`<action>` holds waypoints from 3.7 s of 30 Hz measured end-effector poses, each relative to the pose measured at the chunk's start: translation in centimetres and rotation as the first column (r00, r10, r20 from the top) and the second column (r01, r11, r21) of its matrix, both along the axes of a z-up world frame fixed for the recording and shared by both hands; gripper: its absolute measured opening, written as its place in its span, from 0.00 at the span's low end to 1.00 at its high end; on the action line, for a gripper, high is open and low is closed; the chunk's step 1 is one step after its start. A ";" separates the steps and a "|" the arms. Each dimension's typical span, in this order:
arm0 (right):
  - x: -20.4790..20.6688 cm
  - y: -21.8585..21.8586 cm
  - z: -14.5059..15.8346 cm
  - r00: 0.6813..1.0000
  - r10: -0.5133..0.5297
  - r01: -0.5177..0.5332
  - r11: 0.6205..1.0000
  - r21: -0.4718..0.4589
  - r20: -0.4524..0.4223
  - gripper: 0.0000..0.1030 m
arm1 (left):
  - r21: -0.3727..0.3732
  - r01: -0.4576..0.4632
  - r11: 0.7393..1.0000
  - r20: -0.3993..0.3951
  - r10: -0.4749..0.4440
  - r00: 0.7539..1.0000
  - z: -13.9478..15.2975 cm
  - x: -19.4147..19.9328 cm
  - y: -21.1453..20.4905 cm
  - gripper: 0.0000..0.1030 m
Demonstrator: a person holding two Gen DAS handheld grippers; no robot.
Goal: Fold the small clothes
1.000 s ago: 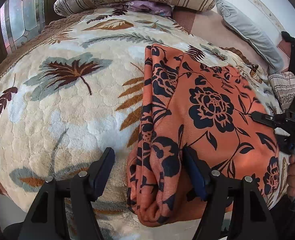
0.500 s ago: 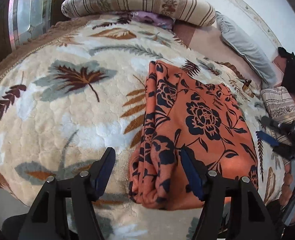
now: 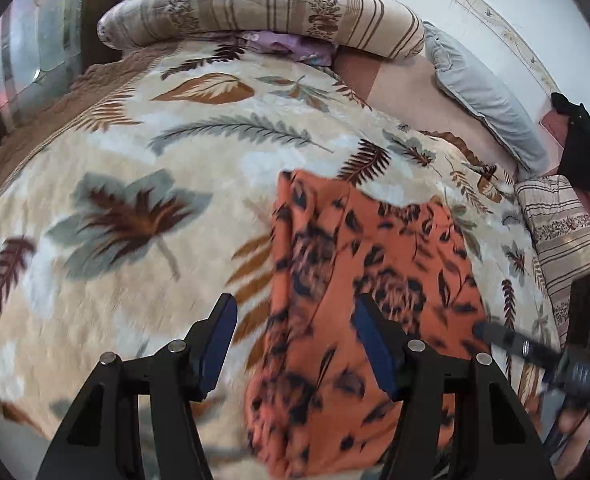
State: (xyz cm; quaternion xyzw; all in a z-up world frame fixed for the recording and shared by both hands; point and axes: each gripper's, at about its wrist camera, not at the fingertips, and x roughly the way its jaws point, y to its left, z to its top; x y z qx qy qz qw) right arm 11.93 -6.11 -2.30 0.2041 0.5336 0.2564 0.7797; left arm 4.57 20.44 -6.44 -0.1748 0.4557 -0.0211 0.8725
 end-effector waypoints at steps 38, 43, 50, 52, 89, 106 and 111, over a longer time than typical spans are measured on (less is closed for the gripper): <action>-8.3 -7.6 -0.1 0.983 -0.176 0.179 0.983 0.049 -0.060 0.75 | 0.181 -0.001 0.984 0.013 -0.001 1.000 1.9 -4.7 -3.0 0.65; -7.2 -8.3 -0.3 0.980 -0.182 0.188 0.979 0.076 -0.074 0.75 | 0.047 0.025 0.999 0.008 -0.026 1.000 0.8 -3.7 -1.6 0.82; -0.5 -7.1 -2.3 0.978 -0.160 0.176 0.977 0.122 -0.135 0.77 | -0.058 0.063 0.996 -0.056 -0.067 0.996 -2.1 0.6 -0.7 0.82; 1.5 -6.2 -3.8 0.974 -0.150 0.171 0.979 0.111 -0.172 0.77 | -0.063 0.094 0.994 -0.086 -0.099 0.991 -3.2 1.6 -1.1 0.82; 3.4 -14.5 1.2 0.966 -0.233 0.232 0.972 0.021 0.110 0.86 | 0.192 0.216 0.957 -0.110 -0.198 0.974 -4.3 6.3 -14.9 0.66; -9.4 -12.2 5.8 0.953 -0.211 0.264 0.931 -0.251 0.219 0.86 | 0.229 0.103 0.968 0.115 -0.132 0.985 4.7 -3.7 -14.7 0.80; -12.2 -11.6 5.2 0.960 -0.192 0.255 0.899 -0.355 0.203 0.86 | 0.232 0.099 0.968 0.153 -0.137 0.979 6.6 -6.3 -15.8 0.83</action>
